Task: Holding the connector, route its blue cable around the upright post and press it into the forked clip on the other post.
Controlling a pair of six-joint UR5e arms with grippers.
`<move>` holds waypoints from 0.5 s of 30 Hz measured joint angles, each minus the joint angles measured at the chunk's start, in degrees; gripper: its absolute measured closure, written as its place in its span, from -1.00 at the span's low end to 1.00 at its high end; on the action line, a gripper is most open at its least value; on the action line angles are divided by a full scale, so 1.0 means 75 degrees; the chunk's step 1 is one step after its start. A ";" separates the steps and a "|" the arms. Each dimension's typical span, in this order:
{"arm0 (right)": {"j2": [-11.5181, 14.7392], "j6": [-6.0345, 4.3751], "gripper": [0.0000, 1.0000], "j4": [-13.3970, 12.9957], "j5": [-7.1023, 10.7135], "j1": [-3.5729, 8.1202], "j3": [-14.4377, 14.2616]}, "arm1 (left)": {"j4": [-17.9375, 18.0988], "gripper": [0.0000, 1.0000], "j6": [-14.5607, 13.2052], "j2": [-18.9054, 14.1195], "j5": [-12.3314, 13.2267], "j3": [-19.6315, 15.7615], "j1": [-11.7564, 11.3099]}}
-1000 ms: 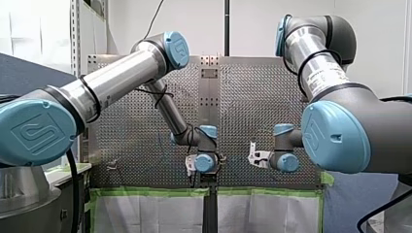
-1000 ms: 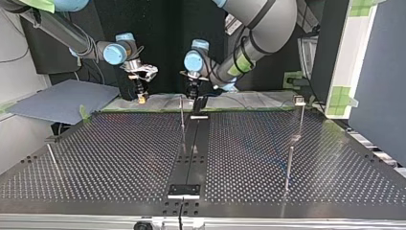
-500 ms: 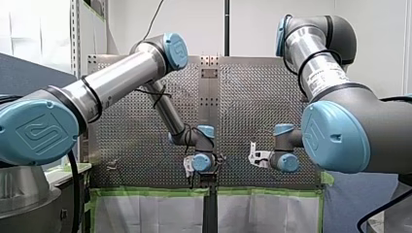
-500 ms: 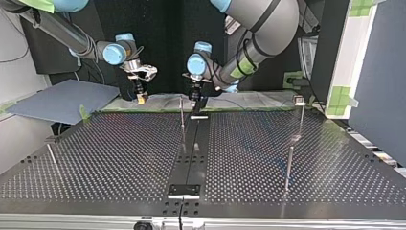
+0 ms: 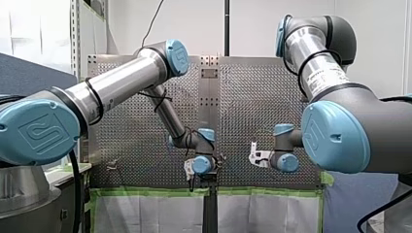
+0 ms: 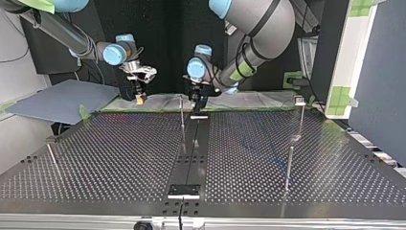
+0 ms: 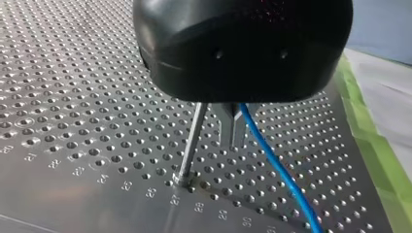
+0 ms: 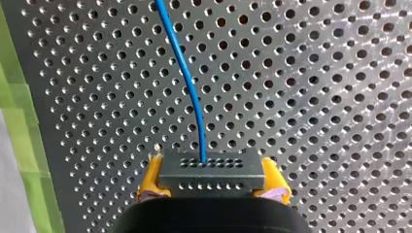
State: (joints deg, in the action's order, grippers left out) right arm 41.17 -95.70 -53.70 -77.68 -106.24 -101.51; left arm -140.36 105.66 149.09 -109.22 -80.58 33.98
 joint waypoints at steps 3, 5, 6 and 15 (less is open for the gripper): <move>-0.0008 -0.0002 1.00 -0.0001 -0.0027 0.0014 0.0016 | -0.0034 0.99 0.0017 0.0001 0.0037 0.0056 -0.0019; -0.0013 -0.0004 1.00 -0.0002 -0.0039 0.0026 0.0027 | -0.0042 0.99 0.0024 0.0003 0.0055 0.0075 -0.0036; -0.0016 -0.0004 1.00 -0.0002 -0.0045 0.0036 0.0039 | -0.0046 0.99 0.0027 0.0004 0.0066 0.0083 -0.0048; -0.0026 -0.0004 1.00 -0.0001 -0.0050 0.0082 0.0131 | -0.0080 0.87 0.0047 0.0004 0.0134 0.0112 -0.0152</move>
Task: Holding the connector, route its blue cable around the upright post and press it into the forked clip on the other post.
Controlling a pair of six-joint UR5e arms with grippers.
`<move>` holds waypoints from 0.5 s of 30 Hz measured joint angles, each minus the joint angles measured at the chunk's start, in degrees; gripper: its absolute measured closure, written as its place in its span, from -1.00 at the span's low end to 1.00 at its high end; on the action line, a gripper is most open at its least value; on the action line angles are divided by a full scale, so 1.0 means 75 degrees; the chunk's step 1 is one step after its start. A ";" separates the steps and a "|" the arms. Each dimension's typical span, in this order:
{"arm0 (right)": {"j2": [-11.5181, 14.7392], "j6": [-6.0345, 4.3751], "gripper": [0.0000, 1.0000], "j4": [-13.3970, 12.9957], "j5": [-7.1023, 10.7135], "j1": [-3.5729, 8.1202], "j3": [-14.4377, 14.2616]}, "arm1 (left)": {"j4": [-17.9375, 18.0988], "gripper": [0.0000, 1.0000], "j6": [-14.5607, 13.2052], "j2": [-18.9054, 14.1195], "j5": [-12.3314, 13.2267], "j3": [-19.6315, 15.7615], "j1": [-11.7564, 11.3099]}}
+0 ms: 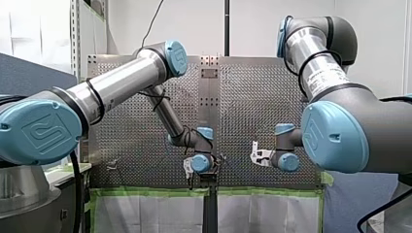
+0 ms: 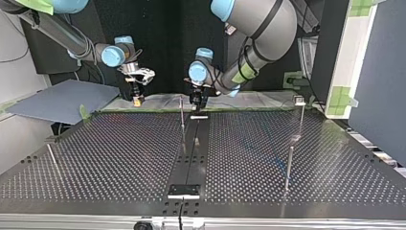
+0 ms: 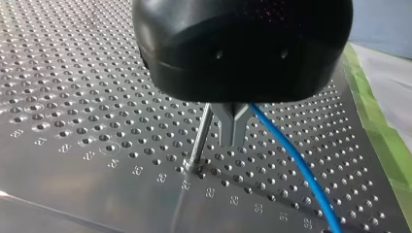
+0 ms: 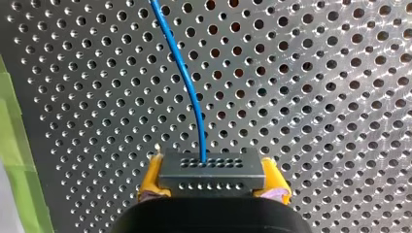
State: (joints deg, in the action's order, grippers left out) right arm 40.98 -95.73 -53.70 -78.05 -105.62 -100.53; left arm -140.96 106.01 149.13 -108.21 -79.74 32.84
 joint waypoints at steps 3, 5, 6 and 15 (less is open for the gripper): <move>-0.0004 -0.0004 1.00 -0.0016 0.0001 0.0009 0.0015 | -0.0027 0.76 -0.0001 -0.0001 0.0020 0.0003 -0.0029; -0.0009 -0.0007 1.00 -0.0024 0.0005 0.0013 0.0021 | -0.0048 0.68 -0.0001 -0.0002 0.0025 0.0004 -0.0040; -0.0012 -0.0009 1.00 -0.0029 0.0010 0.0013 0.0022 | -0.0058 0.68 -0.0002 -0.0002 0.0024 0.0004 -0.0045; -0.0017 -0.0012 1.00 -0.0025 0.0026 0.0008 0.0025 | -0.0189 -0.53 -0.0213 -0.0005 0.0031 0.0006 0.0009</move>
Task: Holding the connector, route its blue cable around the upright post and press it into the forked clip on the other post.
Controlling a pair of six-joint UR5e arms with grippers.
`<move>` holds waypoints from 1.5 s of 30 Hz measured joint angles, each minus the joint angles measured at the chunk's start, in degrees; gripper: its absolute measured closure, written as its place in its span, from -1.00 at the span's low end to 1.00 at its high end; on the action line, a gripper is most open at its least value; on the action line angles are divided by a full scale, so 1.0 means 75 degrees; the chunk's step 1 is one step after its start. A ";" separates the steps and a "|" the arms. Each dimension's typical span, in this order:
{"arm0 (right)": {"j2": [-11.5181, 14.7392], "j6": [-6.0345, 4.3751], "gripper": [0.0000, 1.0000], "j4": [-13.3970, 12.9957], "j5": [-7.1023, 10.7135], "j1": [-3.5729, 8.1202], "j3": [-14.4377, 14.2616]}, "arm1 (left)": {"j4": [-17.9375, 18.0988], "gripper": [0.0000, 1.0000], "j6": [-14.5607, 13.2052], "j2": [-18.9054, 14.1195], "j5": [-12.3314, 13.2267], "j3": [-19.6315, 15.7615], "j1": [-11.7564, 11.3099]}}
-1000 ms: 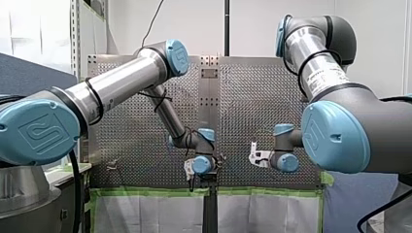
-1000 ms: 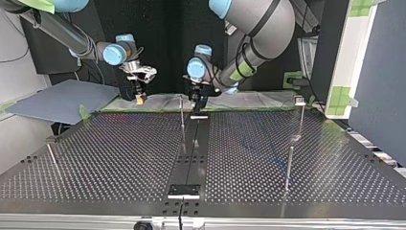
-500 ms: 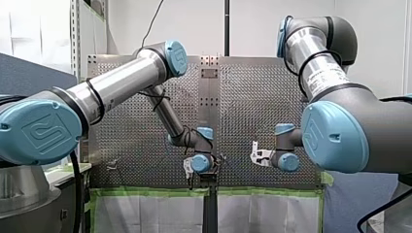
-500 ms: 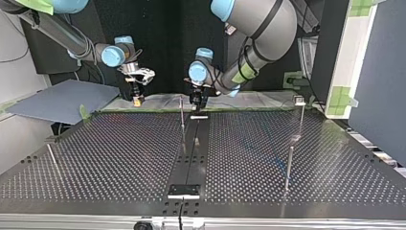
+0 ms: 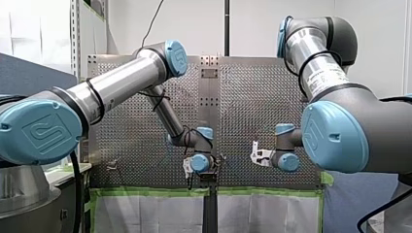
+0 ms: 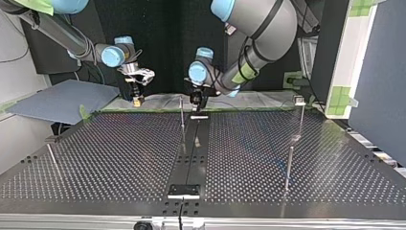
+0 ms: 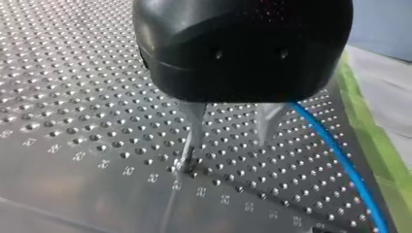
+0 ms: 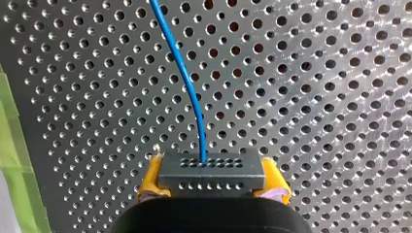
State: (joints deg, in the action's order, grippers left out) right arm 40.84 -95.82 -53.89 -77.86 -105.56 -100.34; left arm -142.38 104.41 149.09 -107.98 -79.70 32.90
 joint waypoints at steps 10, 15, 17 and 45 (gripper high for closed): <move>-0.0002 0.0000 1.00 0.0005 0.0009 -0.0027 0.0001 | -0.0283 -0.87 -0.0228 -0.0010 0.0351 0.0001 0.0078; -0.0007 0.0000 1.00 0.0016 0.0013 -0.0030 0.0000 | -0.0563 -1.00 -0.0288 -0.0011 0.0679 0.0000 0.0089; -0.0010 0.0000 1.00 0.0023 0.0020 -0.0030 0.0000 | -0.0673 -1.00 -0.0308 -0.0011 0.0794 0.0000 0.0091; -0.0024 0.0000 1.00 0.0104 0.0047 -0.0050 0.0000 | -0.1357 -1.00 -0.0345 -0.0449 0.0631 -0.0042 0.0162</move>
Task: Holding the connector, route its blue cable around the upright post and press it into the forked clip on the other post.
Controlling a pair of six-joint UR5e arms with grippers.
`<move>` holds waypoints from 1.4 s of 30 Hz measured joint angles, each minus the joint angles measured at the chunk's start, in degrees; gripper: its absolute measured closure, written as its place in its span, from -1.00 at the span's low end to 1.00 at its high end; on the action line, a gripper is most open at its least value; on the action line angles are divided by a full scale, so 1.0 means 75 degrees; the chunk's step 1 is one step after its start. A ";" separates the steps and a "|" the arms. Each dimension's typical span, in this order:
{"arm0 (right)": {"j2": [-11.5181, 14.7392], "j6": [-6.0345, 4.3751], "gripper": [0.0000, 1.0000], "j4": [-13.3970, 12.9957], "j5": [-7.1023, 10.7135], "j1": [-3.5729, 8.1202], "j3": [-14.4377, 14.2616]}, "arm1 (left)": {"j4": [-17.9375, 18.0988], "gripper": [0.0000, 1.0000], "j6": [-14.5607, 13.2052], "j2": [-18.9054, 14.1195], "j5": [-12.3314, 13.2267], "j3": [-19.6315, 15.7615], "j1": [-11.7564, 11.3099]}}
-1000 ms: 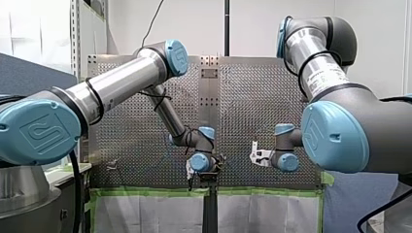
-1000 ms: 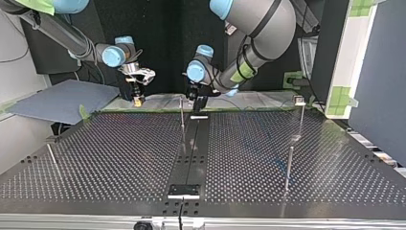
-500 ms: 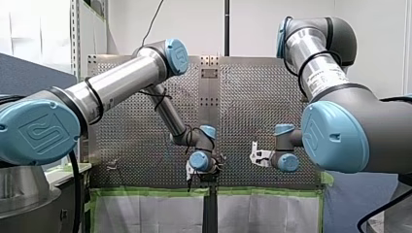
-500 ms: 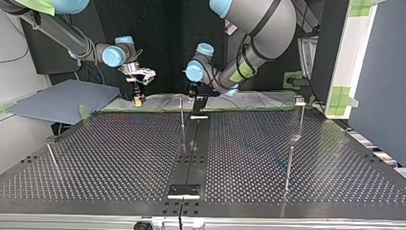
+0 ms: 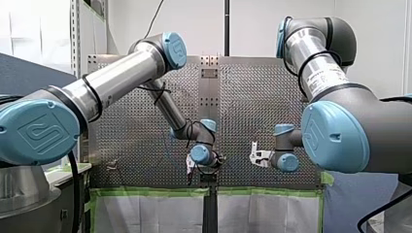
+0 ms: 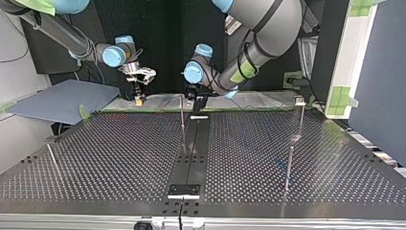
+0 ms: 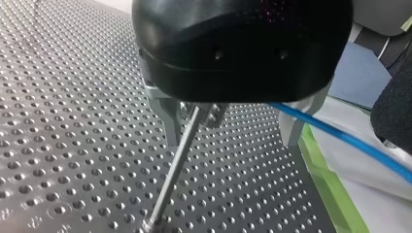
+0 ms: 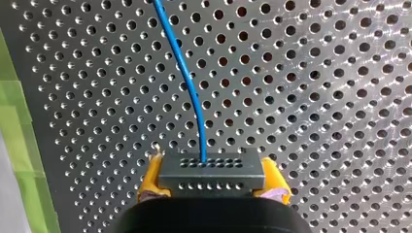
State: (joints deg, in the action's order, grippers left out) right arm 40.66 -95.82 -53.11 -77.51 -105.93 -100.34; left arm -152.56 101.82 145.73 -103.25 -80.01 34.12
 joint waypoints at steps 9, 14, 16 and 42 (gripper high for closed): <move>0.0000 0.0000 1.00 0.0025 0.0003 0.0000 0.0000 | -0.0106 -1.00 -0.0010 -0.0344 0.0031 -0.0288 0.0086; -0.0001 0.0000 1.00 0.0044 0.0004 -0.0001 0.0000 | -0.0149 -1.00 -0.0068 -0.0370 0.0056 -0.0386 0.0185; -0.0001 0.0000 1.00 0.0059 0.0005 -0.0002 0.0000 | -0.0149 -1.00 -0.0080 -0.0376 0.0059 -0.0424 0.0232; -0.0014 0.0000 1.00 0.0126 0.0100 -0.0002 0.0000 | 0.0038 -1.00 -0.0091 -0.0691 -0.0074 -0.0811 0.0587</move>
State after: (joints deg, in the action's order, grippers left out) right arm 40.56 -95.82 -52.16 -76.76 -105.95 -100.34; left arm -152.27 101.13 140.55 -103.81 -86.10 38.52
